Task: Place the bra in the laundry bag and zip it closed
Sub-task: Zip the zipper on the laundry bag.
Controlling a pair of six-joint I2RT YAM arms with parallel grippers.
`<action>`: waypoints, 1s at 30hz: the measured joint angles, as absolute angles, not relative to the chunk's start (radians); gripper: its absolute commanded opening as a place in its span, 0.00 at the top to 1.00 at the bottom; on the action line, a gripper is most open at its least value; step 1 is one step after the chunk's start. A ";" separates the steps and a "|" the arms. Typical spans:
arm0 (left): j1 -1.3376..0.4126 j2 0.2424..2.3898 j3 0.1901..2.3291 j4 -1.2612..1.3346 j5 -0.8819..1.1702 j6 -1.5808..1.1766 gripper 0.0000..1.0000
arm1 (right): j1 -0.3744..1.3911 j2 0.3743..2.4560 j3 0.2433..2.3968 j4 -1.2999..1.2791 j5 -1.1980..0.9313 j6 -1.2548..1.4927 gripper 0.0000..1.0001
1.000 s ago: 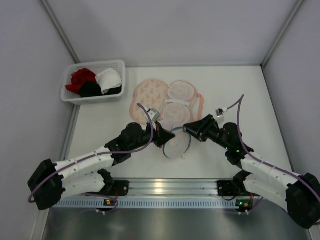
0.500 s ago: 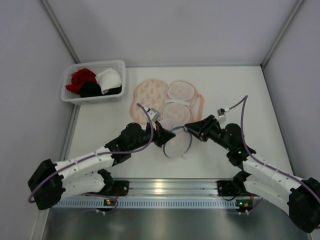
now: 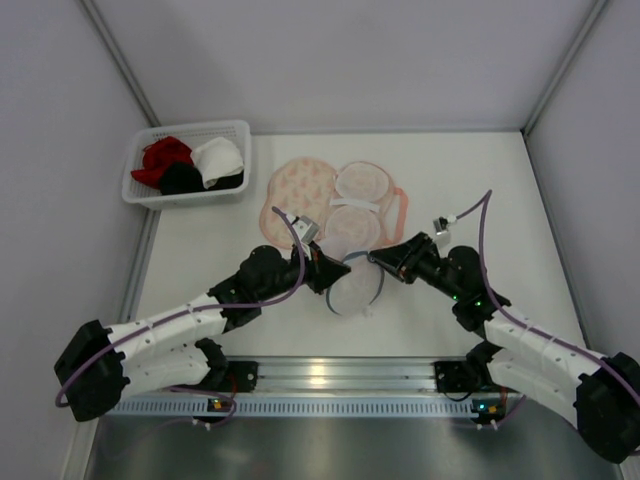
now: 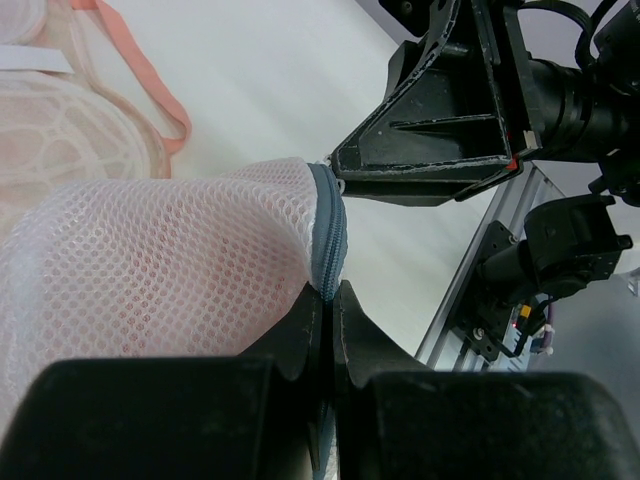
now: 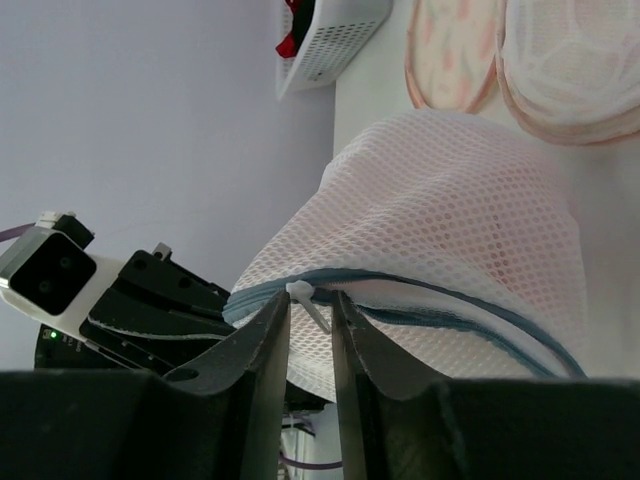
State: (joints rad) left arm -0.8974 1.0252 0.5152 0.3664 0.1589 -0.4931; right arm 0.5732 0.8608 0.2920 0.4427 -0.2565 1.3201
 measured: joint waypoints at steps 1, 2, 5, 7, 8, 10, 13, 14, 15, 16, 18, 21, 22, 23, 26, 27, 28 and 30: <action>-0.897 1.024 0.515 0.367 0.159 -0.493 1.00 | 0.573 0.864 0.294 0.437 -0.258 1.317 0.73; -0.897 1.023 0.515 0.367 0.159 -0.492 1.00 | 0.573 0.867 0.296 0.432 -0.260 1.311 0.72; -0.897 1.023 0.515 0.366 0.156 -0.492 1.00 | 0.574 0.869 0.298 0.418 -0.265 1.292 0.77; -0.897 1.023 0.515 0.366 0.156 -0.492 1.00 | 0.574 0.870 0.298 0.417 -0.268 1.284 0.79; -0.897 1.023 0.515 0.366 0.156 -0.492 1.00 | 0.574 0.871 0.298 0.417 -0.268 1.282 0.81; -0.897 1.023 0.515 0.366 0.156 -0.492 1.00 | 0.574 0.871 0.299 0.418 -0.271 1.275 0.82; -0.897 1.023 0.515 0.367 0.157 -0.492 1.00 | 0.574 0.871 0.307 0.419 -0.271 1.264 0.84; -0.897 1.023 0.515 0.367 0.158 -0.492 1.00 | 0.574 0.871 0.310 0.421 -0.271 1.261 0.88; -0.897 1.024 0.515 0.367 0.160 -0.492 1.00 | 0.574 0.871 0.310 0.424 -0.271 1.258 0.91; -0.897 1.024 0.515 0.367 0.160 -0.492 1.00 | 0.574 0.871 0.310 0.426 -0.271 1.255 0.94; -0.897 1.024 0.515 0.367 0.160 -0.493 1.00 | 0.574 0.871 0.310 0.426 -0.270 1.249 1.00; -0.897 1.024 0.515 0.367 0.160 -0.493 1.00 | 0.574 0.871 0.310 0.425 -0.270 1.241 1.00; -0.897 1.024 0.515 0.367 0.160 -0.493 1.00 | 0.574 0.871 0.310 0.424 -0.269 1.237 1.00; -0.897 1.024 0.515 0.367 0.160 -0.493 1.00 | 0.574 0.871 0.311 0.422 -0.267 1.230 1.00; -0.897 1.024 0.515 0.366 0.160 -0.496 1.00 | 0.575 0.863 0.313 0.402 -0.263 1.204 1.00; -0.897 1.024 0.515 0.366 0.160 -0.496 1.00 | 0.576 0.858 0.316 0.390 -0.260 1.193 1.00; -0.897 1.024 0.515 0.366 0.160 -0.496 1.00 | 0.576 0.850 0.320 0.379 -0.256 1.181 1.00; -0.897 1.024 0.515 0.367 0.160 -0.496 0.79 | 0.578 0.836 0.336 0.343 -0.251 1.150 1.00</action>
